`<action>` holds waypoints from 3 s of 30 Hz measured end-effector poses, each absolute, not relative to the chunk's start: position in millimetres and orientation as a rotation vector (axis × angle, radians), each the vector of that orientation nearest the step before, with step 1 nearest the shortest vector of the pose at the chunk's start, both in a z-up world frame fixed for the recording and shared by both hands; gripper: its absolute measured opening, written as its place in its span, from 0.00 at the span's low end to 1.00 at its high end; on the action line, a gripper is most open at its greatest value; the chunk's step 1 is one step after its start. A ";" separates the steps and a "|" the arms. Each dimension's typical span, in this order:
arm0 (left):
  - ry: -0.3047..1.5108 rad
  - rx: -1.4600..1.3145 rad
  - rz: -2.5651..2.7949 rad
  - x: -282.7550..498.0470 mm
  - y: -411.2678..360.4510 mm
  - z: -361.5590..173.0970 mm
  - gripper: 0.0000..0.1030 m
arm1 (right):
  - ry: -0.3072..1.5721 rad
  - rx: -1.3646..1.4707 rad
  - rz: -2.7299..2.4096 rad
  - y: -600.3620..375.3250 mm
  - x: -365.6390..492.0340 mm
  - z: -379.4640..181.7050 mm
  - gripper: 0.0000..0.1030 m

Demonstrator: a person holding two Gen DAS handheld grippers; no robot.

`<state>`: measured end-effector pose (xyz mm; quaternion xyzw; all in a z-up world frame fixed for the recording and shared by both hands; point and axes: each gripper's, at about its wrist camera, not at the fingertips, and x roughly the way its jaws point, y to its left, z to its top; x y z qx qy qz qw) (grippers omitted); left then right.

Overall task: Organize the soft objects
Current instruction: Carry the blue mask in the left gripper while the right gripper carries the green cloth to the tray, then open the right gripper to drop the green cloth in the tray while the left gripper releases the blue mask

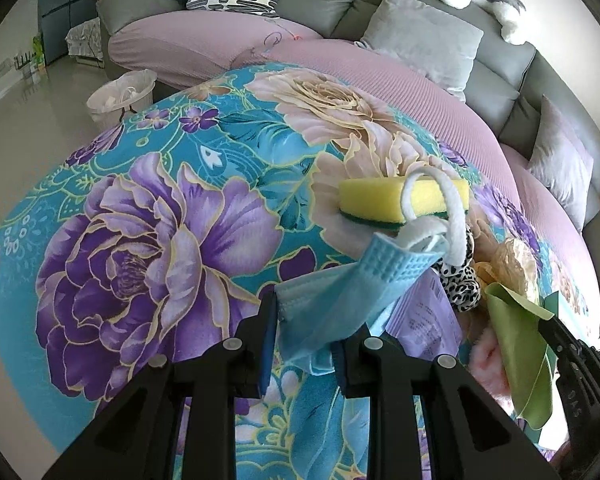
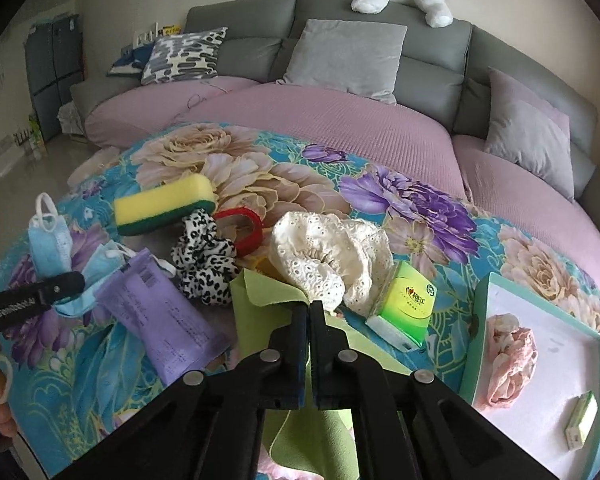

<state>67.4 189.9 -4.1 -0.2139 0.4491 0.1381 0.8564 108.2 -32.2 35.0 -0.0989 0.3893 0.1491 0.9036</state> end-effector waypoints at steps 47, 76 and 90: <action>0.704 -0.117 -0.201 96.8 -31.3 85.4 0.25 | 0.482 0.242 -0.180 -307.4 57.7 127.5 0.01; 0.934 0.113 -0.392 165.1 -210.3 6.3 0.25 | 0.756 0.368 -0.333 -385.4 95.4 25.4 0.01; 0.947 0.133 -0.380 171.3 -218.0 -10.7 0.26 | 0.849 0.359 -0.339 -386.2 102.5 9.2 0.03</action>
